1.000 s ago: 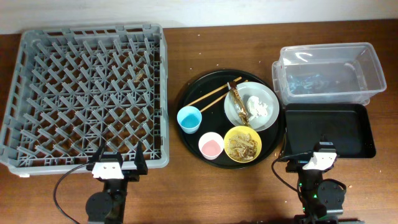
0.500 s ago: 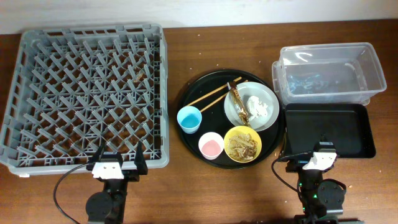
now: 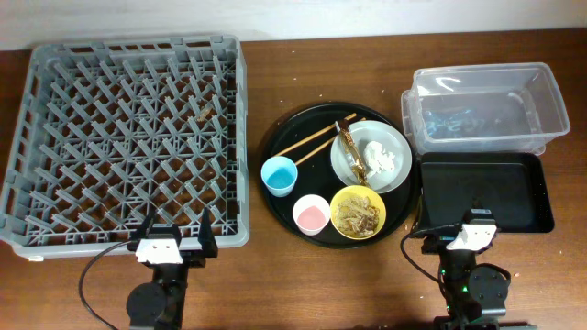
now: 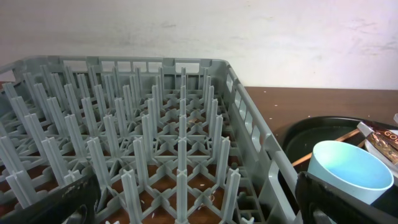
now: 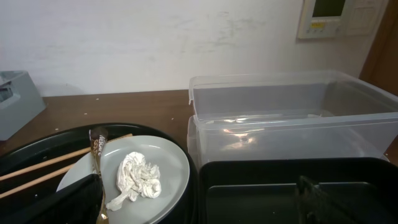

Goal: Sort waste into correct bins and load items into the dishwasher rack

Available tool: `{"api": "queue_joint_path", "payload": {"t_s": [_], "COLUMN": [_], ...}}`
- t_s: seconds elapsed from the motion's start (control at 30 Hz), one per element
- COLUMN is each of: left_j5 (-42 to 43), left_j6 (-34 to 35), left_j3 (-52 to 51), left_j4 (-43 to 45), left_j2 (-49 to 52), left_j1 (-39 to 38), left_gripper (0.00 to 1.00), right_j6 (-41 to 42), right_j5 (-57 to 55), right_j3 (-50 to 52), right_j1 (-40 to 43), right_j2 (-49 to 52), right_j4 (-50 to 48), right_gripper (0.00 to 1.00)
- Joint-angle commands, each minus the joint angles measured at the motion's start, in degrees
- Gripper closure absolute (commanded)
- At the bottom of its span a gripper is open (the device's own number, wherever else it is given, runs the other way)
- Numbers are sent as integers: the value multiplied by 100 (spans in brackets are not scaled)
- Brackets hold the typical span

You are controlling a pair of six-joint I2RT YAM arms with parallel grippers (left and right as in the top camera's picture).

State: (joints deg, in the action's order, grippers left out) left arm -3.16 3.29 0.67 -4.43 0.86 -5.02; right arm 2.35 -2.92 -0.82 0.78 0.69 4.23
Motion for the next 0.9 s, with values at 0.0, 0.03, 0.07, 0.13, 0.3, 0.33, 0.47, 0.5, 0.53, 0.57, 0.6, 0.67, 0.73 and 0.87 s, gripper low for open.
{"api": "queue_joint_path", "payload": {"t_s": [0.0, 0.03, 0.07, 0.13, 0.3, 0.33, 0.47, 0.5, 0.53, 0.57, 0.6, 0.67, 0.73, 0.87], "left_j5": [63, 63, 63, 63, 63, 63, 63, 63, 61, 63, 63, 63, -39, -223], "left_j6": [13, 13, 13, 13, 13, 13, 13, 13, 13, 13, 13, 13, 9, 13], "left_j3": [-13, -13, -13, -13, -13, -13, -13, -13, -13, -13, -13, -13, -13, -13], "left_j4": [-20, -22, -20, -20, -20, -20, -20, -20, -20, -20, -20, -20, 17, 138], "left_j2": [-20, -20, -20, -20, -20, -20, -20, -20, -20, -20, -20, -20, -20, -20], "left_j1": [15, 15, 15, 15, 15, 15, 15, 15, 15, 15, 15, 15, 17, 22], "left_gripper": [1, 1, 1, 1, 1, 1, 1, 1, 1, 1, 1, 1, 1, 1], "right_j6": [-17, -17, -17, -17, -17, -20, -17, -17, -17, -20, -17, -17, -20, -15], "right_j5": [-31, -31, -31, -31, -31, -31, -31, -31, -31, -31, -31, -31, -35, -4], "right_j3": [50, 50, 50, 50, 50, 50, 50, 50, 50, 50, 50, 50, 50, 50], "right_j1": [37, 37, 37, 37, 37, 37, 37, 37, 37, 37, 37, 37, 37, 37], "right_j2": [-37, -37, -37, -37, -37, -37, -37, -37, -37, -37, -37, -37, -37, -37], "right_j4": [4, 4, 4, 4, 4, 4, 4, 4, 4, 4, 4, 4, 2, -9], "right_gripper": [2, 2, 1, 2, 2, 2, 2, 2, 2, 2, 2, 2, 2, 2]}}
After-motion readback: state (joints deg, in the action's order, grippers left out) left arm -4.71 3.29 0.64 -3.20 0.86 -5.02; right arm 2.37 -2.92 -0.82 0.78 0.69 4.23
